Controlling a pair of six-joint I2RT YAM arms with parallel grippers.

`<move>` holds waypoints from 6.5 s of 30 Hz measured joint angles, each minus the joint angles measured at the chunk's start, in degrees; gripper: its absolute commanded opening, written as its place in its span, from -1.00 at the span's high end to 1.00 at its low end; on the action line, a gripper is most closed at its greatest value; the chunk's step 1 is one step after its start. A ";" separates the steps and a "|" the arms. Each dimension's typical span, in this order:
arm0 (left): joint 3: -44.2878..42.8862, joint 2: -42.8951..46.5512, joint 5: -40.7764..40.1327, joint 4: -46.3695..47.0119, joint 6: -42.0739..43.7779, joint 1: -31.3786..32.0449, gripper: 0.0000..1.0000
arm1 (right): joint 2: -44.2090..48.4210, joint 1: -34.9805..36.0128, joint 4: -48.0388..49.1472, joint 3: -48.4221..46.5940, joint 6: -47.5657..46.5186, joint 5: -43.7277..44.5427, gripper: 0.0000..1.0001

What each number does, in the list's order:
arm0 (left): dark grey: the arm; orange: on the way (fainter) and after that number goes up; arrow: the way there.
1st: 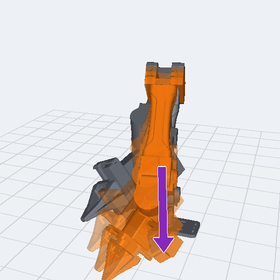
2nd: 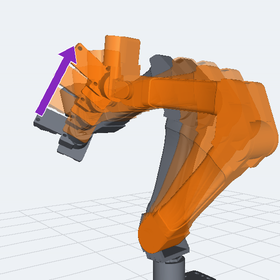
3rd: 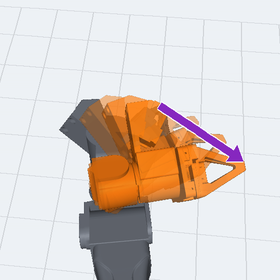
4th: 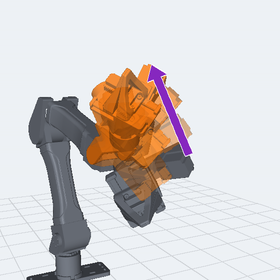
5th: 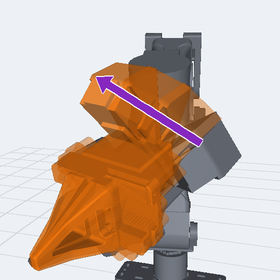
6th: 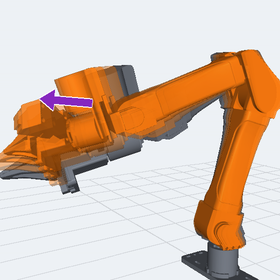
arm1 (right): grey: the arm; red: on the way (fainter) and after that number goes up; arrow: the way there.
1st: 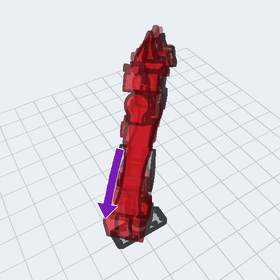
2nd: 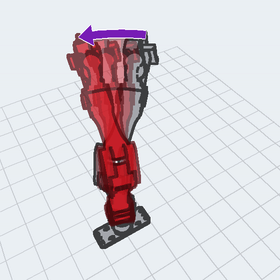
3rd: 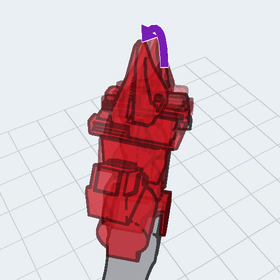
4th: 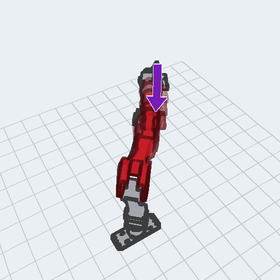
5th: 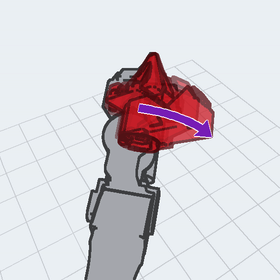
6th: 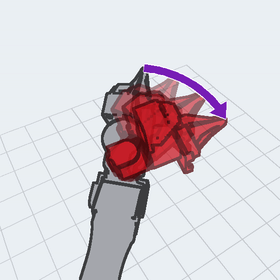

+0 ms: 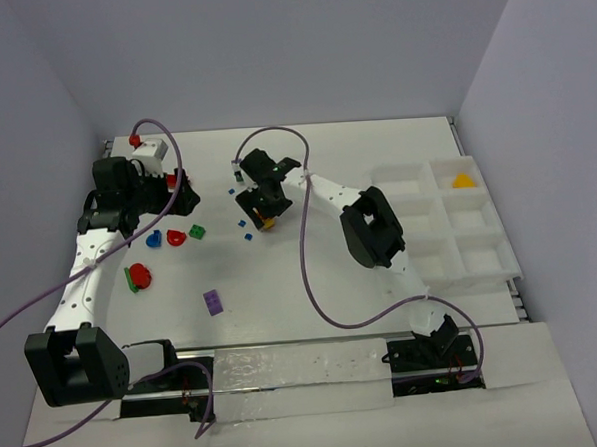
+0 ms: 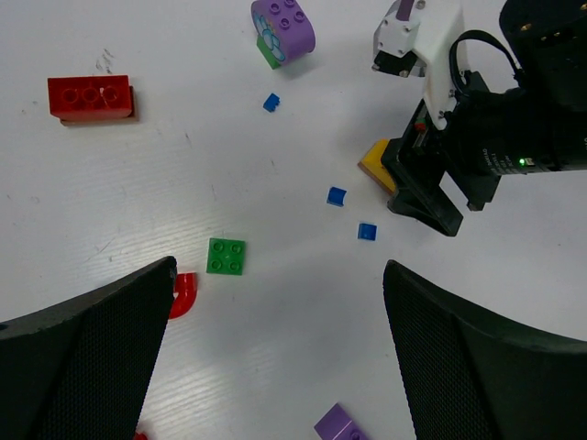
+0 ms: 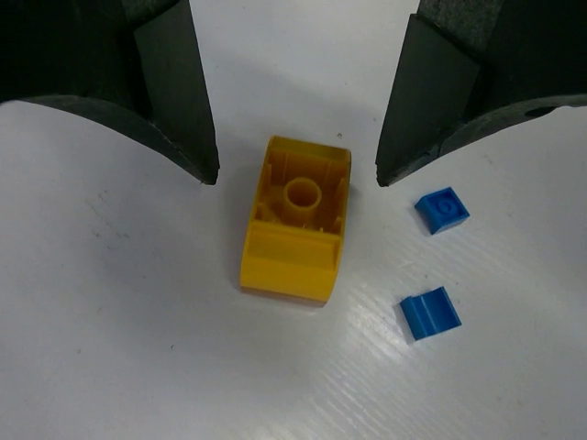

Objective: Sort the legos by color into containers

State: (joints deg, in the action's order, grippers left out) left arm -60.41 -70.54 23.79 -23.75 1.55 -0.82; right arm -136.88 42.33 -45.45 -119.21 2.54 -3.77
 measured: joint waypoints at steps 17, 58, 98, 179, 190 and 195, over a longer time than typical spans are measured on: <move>1.69 -1.15 6.45 1.08 -3.30 -1.51 -0.98 | 6.82 -2.91 3.68 9.55 0.60 -12.62 1.00; 25.25 5.49 48.90 79.60 -65.03 6.79 -0.75 | 38.08 -3.83 24.87 27.85 9.58 -62.53 1.00; 23.19 6.48 50.64 43.04 -34.82 8.28 1.00 | 41.31 -12.14 29.19 30.74 12.86 -63.19 1.00; 12.48 -7.57 36.96 54.27 -62.41 17.59 1.00 | 52.78 0.61 4.41 31.50 -18.71 -18.69 -0.47; 13.41 -7.56 36.82 57.43 -65.86 17.35 0.99 | 49.20 1.75 6.47 30.59 -17.07 -14.50 -0.03; 13.66 -7.56 36.65 57.62 -66.54 17.25 0.99 | 49.14 2.92 7.03 29.85 -16.97 -13.32 0.20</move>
State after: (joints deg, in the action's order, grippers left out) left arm -46.75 -78.10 60.44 33.88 -64.99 16.43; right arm -87.74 45.25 -38.42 -89.35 -14.43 -17.09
